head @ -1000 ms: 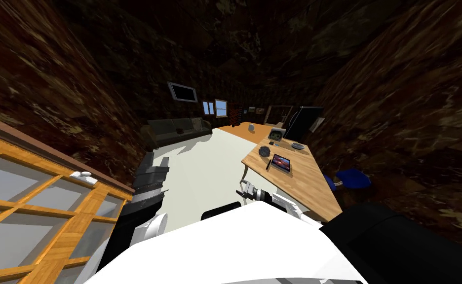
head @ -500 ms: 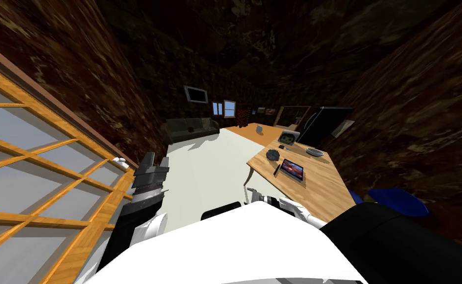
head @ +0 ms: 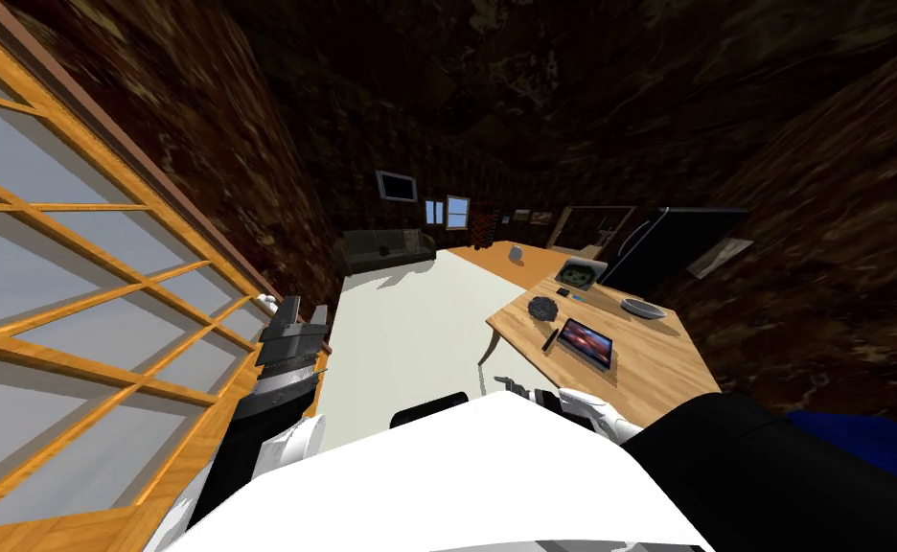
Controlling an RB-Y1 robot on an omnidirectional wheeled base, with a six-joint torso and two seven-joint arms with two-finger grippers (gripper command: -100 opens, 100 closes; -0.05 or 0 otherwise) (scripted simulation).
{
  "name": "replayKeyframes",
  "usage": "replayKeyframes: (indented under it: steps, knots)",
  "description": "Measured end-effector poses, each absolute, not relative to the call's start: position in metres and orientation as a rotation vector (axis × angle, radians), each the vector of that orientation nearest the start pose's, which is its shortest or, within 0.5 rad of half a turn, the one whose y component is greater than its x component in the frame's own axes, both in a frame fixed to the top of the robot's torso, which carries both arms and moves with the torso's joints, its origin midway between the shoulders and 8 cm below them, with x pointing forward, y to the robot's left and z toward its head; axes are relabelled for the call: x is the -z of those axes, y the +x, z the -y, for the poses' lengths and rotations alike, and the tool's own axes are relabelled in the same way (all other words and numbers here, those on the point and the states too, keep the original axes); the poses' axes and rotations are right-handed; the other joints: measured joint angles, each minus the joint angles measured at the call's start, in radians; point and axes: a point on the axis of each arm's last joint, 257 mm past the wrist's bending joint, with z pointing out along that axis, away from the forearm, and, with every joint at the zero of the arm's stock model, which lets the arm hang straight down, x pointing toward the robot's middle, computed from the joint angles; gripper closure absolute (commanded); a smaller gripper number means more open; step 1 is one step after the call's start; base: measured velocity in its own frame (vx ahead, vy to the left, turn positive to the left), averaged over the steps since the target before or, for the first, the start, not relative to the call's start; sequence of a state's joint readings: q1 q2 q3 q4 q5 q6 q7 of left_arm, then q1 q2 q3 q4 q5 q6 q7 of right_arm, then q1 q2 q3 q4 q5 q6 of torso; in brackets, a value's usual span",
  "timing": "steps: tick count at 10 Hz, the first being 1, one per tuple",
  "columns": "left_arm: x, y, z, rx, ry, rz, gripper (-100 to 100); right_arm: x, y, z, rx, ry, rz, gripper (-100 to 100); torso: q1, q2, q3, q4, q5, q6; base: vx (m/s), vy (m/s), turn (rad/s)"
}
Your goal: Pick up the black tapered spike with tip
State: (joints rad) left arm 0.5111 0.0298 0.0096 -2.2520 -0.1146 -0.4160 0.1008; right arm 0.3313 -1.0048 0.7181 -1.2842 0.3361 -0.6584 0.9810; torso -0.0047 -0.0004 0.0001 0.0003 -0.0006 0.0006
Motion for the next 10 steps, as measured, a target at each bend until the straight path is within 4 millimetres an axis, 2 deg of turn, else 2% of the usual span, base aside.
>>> replayKeyframes:
  steps: [5, 6, 9, 10]
  knots:
    - [0.01, 0.363, -0.274, 1.275, -0.708, -0.758, 0, 0.504, 0.126, 0.368, -0.367, -1.315, -2.091, -100, -0.001, 0.0, 0.0, 0.0, 0.0, 0.0, 0.009, -0.049, 0.189]
    - [0.01, 0.363, -0.274, 1.274, -0.708, -0.758, 0, 0.505, 0.117, 0.379, -0.354, -1.355, -2.101, -100, -0.002, -0.001, 0.0, 0.0, -0.001, 0.001, 0.025, -0.07, 0.28]
    - [0.01, 0.363, -0.274, 1.274, -0.708, -0.758, 0, 0.514, 0.075, 0.436, -0.286, -1.517, -2.161, -100, -0.004, -0.001, 0.0, 0.0, -0.001, 0.001, 0.011, -0.077, 0.172]
    - [0.01, 0.363, -0.274, 1.274, -0.708, -0.758, 0, 0.513, 0.072, 0.448, -0.269, -1.556, -2.168, -100, -0.003, -0.001, 0.0, 0.0, -0.001, 0.001, 0.022, -0.086, 0.267]
